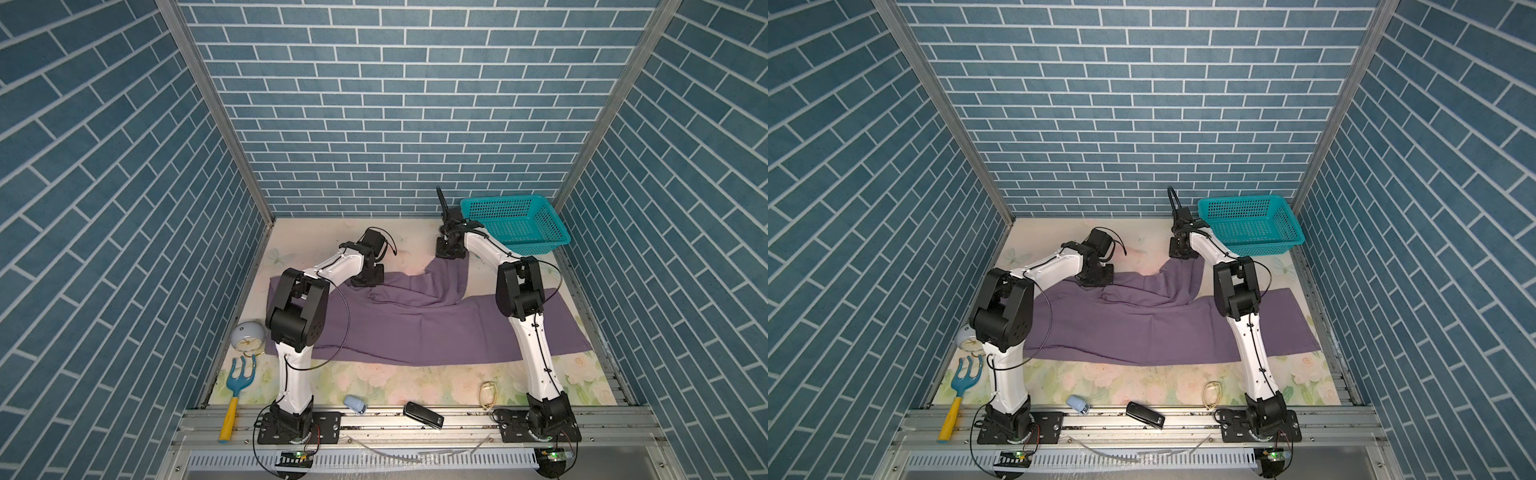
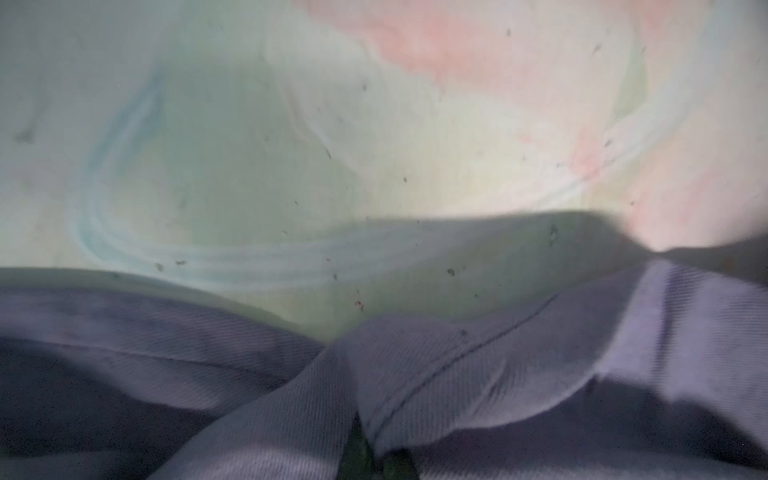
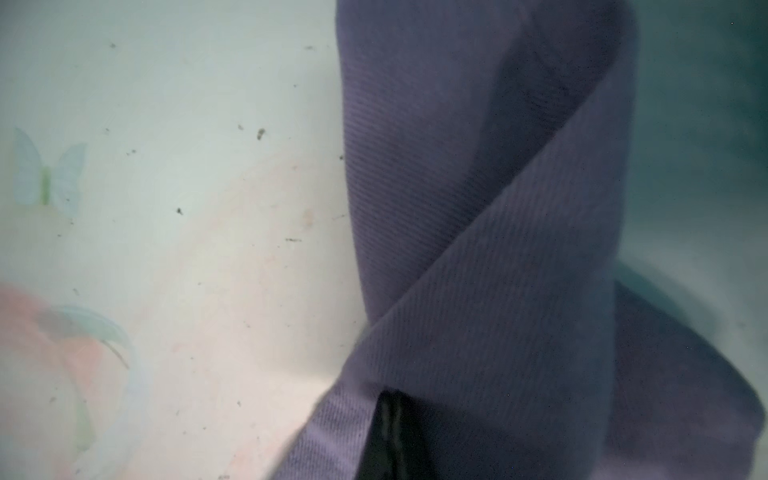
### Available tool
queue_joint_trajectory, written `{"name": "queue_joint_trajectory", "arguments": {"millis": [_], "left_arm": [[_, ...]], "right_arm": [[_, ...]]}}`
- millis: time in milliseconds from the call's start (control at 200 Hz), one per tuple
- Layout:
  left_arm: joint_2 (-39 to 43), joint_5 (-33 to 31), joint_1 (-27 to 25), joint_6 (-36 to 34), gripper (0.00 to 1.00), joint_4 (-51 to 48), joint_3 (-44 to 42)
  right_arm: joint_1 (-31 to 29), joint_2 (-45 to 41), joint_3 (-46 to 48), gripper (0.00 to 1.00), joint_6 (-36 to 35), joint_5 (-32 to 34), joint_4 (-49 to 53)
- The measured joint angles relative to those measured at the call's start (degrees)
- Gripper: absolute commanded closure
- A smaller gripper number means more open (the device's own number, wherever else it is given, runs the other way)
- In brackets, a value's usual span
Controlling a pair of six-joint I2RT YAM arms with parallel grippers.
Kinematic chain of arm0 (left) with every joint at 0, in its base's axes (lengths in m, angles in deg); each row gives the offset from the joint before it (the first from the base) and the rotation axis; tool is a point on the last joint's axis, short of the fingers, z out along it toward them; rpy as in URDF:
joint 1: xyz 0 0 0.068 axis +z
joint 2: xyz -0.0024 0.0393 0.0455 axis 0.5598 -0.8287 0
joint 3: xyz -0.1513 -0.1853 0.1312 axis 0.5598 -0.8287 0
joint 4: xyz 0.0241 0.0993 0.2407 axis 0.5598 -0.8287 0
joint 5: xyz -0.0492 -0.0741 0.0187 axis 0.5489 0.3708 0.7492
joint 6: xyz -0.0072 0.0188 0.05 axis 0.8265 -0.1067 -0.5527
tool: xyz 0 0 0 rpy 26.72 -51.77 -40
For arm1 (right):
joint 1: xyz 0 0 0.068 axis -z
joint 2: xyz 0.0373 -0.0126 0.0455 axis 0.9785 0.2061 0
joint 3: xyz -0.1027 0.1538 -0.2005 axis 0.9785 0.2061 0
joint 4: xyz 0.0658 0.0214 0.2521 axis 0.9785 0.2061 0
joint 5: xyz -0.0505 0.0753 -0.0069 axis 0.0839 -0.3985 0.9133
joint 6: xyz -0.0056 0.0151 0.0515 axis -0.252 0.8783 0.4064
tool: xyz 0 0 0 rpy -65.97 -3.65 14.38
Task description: Fold and stack the trousers
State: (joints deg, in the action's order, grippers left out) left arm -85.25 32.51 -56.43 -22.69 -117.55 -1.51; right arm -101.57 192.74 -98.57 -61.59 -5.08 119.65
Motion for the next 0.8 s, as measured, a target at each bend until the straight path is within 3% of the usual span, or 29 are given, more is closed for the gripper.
{"name": "queue_joint_trajectory", "arguments": {"millis": [170,300,550,800], "left_arm": [[3.78,-1.92,3.04,-1.01,1.00,-3.61,5.27],[11.21,-3.69,5.22,-1.29,1.00,-4.96,5.51],[27.36,-9.44,6.60,-0.02,1.00,-3.80,-3.87],[27.78,-8.72,6.84,3.30,1.00,-4.57,-12.35]], "right_arm": [[0.52,1.64,-11.23,1.00,-1.11,-1.38,0.83],[0.76,-3.85,-9.77,1.00,-2.14,-1.51,-1.86],[0.92,-37.88,31.61,1.00,-1.05,-0.31,-20.57],[1.20,-59.36,65.00,1.00,2.69,3.32,-29.16]]}}
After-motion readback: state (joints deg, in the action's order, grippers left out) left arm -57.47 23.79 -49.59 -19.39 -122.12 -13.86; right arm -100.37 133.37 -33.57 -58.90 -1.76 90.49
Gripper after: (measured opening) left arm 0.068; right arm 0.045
